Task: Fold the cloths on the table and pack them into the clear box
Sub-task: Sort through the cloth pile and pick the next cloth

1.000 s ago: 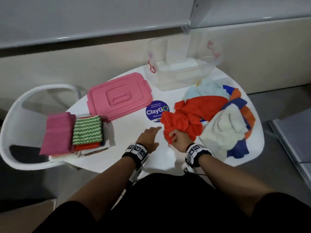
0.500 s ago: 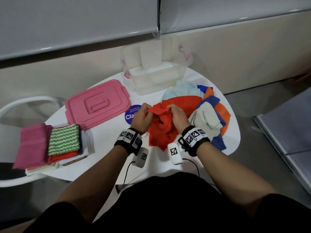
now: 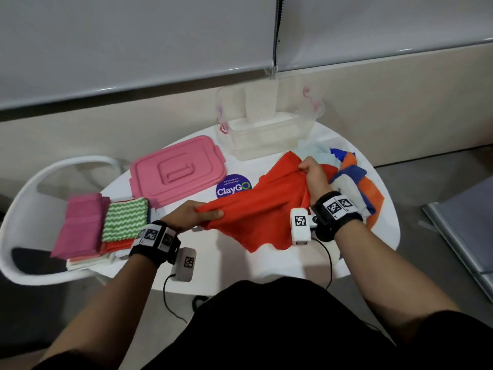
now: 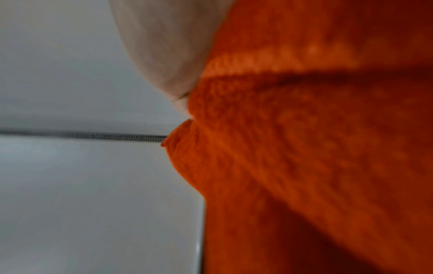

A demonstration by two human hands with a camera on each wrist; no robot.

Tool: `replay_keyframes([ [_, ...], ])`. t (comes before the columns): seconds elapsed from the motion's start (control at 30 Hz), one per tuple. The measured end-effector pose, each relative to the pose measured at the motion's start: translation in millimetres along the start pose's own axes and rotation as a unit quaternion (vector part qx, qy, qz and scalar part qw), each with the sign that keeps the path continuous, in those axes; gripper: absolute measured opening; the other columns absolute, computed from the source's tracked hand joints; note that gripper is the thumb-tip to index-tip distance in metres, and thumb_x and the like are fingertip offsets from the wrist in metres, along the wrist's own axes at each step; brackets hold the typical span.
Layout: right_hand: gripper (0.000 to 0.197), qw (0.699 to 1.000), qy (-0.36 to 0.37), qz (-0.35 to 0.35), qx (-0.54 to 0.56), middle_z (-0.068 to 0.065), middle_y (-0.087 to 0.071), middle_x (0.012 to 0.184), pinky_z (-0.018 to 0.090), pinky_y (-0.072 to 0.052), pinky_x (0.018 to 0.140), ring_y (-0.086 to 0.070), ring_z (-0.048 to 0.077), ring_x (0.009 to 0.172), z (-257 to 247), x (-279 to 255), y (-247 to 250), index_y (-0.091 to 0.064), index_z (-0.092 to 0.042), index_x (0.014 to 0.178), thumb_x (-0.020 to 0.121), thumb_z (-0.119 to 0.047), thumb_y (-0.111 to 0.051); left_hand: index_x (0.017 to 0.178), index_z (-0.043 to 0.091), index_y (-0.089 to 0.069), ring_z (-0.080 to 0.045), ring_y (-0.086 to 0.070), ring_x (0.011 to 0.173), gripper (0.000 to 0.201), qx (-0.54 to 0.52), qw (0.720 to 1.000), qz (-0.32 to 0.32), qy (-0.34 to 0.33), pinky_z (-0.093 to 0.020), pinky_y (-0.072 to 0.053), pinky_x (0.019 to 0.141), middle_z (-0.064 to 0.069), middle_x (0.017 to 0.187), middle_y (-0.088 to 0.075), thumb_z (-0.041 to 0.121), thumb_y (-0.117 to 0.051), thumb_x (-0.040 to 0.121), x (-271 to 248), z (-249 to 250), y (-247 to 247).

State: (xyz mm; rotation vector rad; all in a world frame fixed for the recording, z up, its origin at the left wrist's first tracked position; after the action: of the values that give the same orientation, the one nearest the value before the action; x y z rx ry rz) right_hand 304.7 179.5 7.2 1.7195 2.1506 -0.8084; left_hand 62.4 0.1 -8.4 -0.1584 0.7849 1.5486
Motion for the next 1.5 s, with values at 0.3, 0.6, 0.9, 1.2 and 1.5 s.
replay_keyframes([
  [0.3,0.009,0.98,-0.05,-0.165,-0.098,0.009,-0.074,0.088,0.033,-0.058,0.082,-0.071,0.02,0.078,65.8,-29.0,-38.3,-0.069,-0.009,0.097,0.09,-0.011,-0.063,0.102,0.004,-0.065,-0.028,-0.058,0.067,0.057,-0.373,0.926,0.047,-0.03,-0.029,-0.048,0.056,-0.022,0.082,-0.058,0.044,-0.085,0.066,-19.5,-55.3,36.5],
  [0.6,0.037,0.914,-0.143,-0.042,-0.378,0.003,-0.067,0.117,0.044,-0.052,0.095,-0.064,0.028,0.105,164.0,26.7,9.7,-0.064,-0.02,0.119,0.087,-0.037,-0.068,0.112,0.018,-0.072,-0.029,-0.067,0.097,0.039,0.127,0.974,0.167,0.087,-0.028,-0.046,0.081,-0.012,0.099,-0.073,0.038,-0.067,0.08,20.2,-118.8,42.7],
  [0.9,0.039,0.886,0.016,-0.058,-0.46,0.004,-0.065,0.124,0.039,-0.042,0.106,-0.059,0.023,0.117,151.3,34.8,-26.1,-0.061,-0.015,0.124,0.094,-0.04,-0.061,0.115,0.016,-0.07,-0.041,-0.064,0.094,0.031,0.098,0.937,0.312,0.123,-0.039,-0.049,0.08,-0.022,0.098,-0.07,0.027,-0.051,0.094,19.7,-130.4,63.9],
  [1.2,0.027,0.849,0.176,0.093,-0.489,-0.005,-0.056,0.079,0.03,-0.043,0.063,-0.054,0.014,0.069,134.3,-7.8,-35.2,-0.052,-0.025,0.097,0.084,-0.036,-0.073,0.114,0.012,-0.053,-0.022,-0.064,0.063,0.021,-0.167,0.952,0.203,0.155,-0.031,-0.052,0.053,-0.011,0.085,-0.067,0.027,-0.051,0.101,35.2,-170.4,42.0],
  [1.5,0.029,0.674,-0.048,-0.276,-0.683,-0.018,-0.056,0.082,0.024,-0.046,0.085,-0.061,0.014,0.09,235.1,-31.3,-68.2,-0.064,-0.041,0.09,0.074,-0.018,-0.073,0.121,0.018,-0.05,-0.025,-0.068,0.083,0.069,-0.115,0.974,0.123,0.151,-0.049,-0.059,0.081,-0.009,0.096,-0.066,0.055,-0.071,0.066,54.8,-208.9,23.4],
])
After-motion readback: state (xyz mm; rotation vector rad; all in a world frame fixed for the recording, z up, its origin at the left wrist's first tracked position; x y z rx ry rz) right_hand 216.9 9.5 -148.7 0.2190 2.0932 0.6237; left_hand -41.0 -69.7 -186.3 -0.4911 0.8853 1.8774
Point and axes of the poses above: each hand's wrist, its own x-axis towards the middle knuckle, its own y-axis out of the back of the hand, z = x × y, the point moved 7 cm from there along x, towards the middle knuckle
